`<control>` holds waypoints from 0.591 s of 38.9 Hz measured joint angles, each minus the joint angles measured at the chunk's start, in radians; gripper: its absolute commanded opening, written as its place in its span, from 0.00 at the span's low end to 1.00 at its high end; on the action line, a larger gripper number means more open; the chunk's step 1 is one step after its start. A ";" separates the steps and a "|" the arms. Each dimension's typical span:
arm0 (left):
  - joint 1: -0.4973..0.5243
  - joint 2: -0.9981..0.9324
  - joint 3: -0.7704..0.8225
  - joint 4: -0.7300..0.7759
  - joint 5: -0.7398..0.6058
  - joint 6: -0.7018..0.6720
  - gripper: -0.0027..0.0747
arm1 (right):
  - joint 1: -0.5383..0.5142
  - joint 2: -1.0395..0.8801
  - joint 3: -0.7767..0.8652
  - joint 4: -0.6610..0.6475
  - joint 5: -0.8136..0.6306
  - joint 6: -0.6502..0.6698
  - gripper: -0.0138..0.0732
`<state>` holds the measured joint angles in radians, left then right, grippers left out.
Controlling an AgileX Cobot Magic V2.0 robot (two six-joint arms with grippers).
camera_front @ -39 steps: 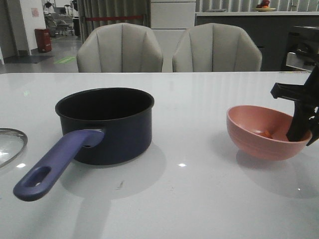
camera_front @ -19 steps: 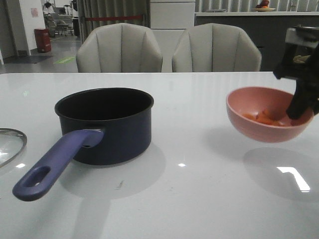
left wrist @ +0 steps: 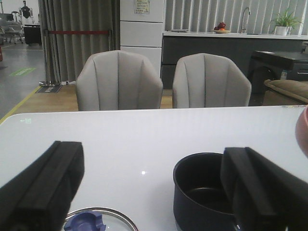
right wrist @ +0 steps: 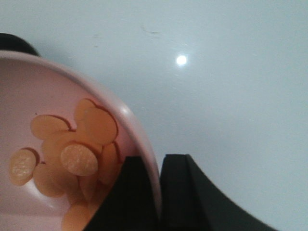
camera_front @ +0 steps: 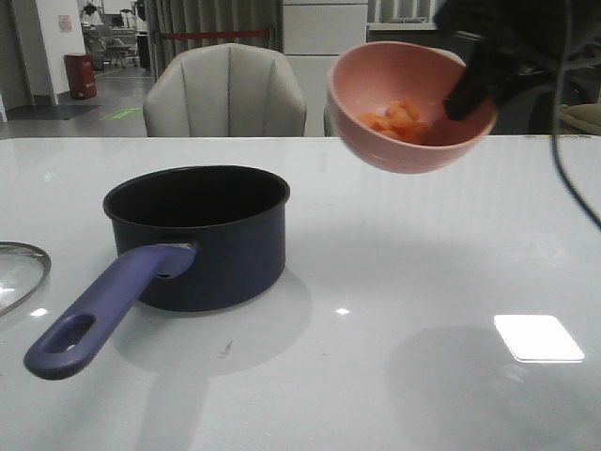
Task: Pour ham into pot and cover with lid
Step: 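Lift the pink bowl and carry it over the saucepan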
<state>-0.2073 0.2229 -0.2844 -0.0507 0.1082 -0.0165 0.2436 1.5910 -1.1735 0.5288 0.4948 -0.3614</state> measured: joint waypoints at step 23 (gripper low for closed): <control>0.000 0.000 0.000 0.000 0.007 0.000 0.83 | 0.282 0.108 0.000 0.021 -0.592 -0.004 0.31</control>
<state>-0.2073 0.2229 -0.2844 -0.0507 0.1154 -0.0165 0.5253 1.6994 -1.1735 0.5499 -0.0975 -0.3658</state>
